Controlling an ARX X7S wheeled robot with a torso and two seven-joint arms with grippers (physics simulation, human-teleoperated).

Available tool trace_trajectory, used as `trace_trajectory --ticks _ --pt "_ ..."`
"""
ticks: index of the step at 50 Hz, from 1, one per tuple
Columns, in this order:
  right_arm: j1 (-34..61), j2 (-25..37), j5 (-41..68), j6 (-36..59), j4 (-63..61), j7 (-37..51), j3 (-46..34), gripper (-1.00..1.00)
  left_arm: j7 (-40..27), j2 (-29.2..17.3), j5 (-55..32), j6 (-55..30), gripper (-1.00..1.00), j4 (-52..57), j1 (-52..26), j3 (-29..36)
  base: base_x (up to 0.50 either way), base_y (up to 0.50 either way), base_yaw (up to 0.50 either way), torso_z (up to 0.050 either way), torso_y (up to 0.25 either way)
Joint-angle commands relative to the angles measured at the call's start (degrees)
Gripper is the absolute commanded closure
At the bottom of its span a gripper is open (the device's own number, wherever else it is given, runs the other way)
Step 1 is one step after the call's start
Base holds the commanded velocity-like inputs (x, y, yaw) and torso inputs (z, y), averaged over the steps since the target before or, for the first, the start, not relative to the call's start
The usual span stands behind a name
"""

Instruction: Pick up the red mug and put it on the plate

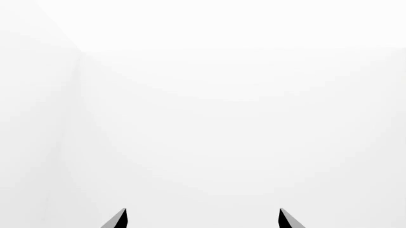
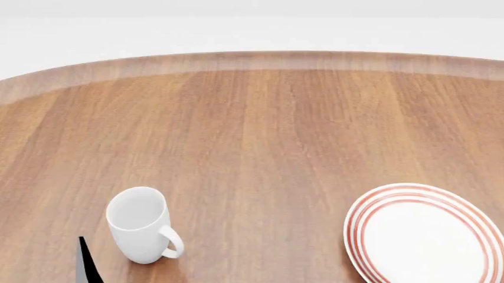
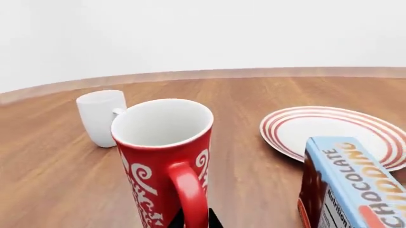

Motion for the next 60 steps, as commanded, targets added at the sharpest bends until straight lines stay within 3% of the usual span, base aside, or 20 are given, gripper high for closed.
trace_trajectory --ticks 1,13,18,32,46,60 --pt "-5.1 5.3 -2.5 10.3 -22.5 6.3 3.0 1.0 -0.1 -0.1 -0.2 0.3 -1.0 -0.2 -0.2 0.4 0.0 0.0 0.0 0.0 0.0" --pt "-3.0 7.7 2.2 25.5 -36.2 13.0 7.3 1.0 -0.4 -0.2 -0.3 0.8 -1.0 -0.3 -0.3 0.7 0.0 0.0 0.0 0.0 0.0" --pt "-0.3 9.1 2.2 36.5 -42.2 16.1 8.3 1.0 -0.5 -0.3 -0.3 0.8 -1.0 -0.3 -0.4 0.8 0.0 0.0 0.0 0.0 0.0" --pt "10.5 11.7 16.9 56.2 -52.2 23.7 15.2 1.0 -1.0 -0.6 -0.4 1.0 -1.0 -0.3 -0.5 1.4 0.0 0.0 0.0 0.0 0.0" --pt "25.2 15.0 42.1 65.6 -51.2 32.2 24.3 1.0 -1.8 -1.0 -0.5 1.2 -1.0 -0.1 -0.7 2.1 0.0 0.0 0.0 0.0 0.0" --pt "33.4 16.8 49.7 69.4 -49.6 37.4 25.5 1.0 -3.0 -1.5 -0.4 1.2 -1.0 -0.1 -1.0 3.2 0.0 0.0 0.0 0.0 0.001"
